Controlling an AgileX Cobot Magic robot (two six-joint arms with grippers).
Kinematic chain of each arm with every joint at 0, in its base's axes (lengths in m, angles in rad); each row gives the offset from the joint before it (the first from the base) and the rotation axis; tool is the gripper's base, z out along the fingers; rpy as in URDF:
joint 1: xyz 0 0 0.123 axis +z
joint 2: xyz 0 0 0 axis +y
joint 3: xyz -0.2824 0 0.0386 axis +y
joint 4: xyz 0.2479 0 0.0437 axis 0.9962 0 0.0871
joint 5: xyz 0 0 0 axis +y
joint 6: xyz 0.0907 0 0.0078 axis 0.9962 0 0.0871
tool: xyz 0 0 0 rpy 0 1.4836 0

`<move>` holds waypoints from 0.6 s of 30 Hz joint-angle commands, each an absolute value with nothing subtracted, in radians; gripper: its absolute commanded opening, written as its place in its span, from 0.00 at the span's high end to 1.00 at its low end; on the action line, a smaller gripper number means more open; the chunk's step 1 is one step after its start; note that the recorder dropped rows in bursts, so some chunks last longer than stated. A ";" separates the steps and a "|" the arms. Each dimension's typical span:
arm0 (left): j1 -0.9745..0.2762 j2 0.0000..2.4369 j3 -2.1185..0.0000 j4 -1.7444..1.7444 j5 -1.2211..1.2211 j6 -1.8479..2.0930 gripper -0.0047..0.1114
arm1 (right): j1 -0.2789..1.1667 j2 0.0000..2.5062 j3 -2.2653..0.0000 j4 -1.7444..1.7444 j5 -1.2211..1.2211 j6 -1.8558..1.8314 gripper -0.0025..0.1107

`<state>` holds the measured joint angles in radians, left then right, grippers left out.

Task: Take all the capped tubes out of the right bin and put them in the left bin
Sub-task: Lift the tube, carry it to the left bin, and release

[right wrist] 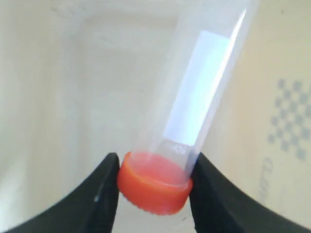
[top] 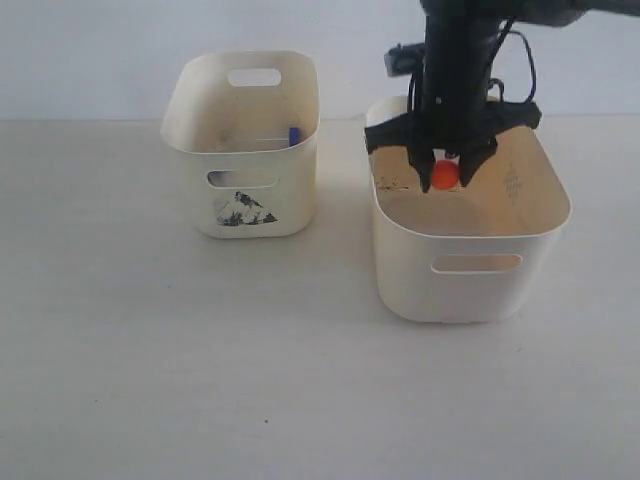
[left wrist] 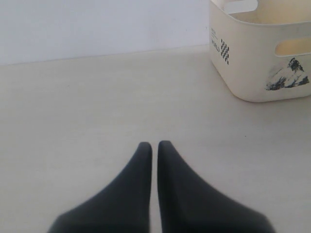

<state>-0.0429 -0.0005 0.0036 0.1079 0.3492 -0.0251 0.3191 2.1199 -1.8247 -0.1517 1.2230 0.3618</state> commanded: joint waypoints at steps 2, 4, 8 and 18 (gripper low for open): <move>-0.044 0.000 0.000 0.097 0.340 -0.035 0.92 | 0.320 1.982 -1.826 -0.064 1.221 0.277 0.98; -0.044 0.000 0.000 0.097 0.340 -0.035 0.92 | 0.320 1.947 -1.826 0.000 1.221 0.226 0.98; -0.044 0.000 0.000 0.097 0.340 -0.035 0.92 | 0.320 1.909 -1.826 0.174 1.202 0.082 0.98; -0.044 0.000 0.000 0.097 0.340 -0.035 0.92 | 0.361 1.978 -1.826 0.677 0.788 -0.277 0.98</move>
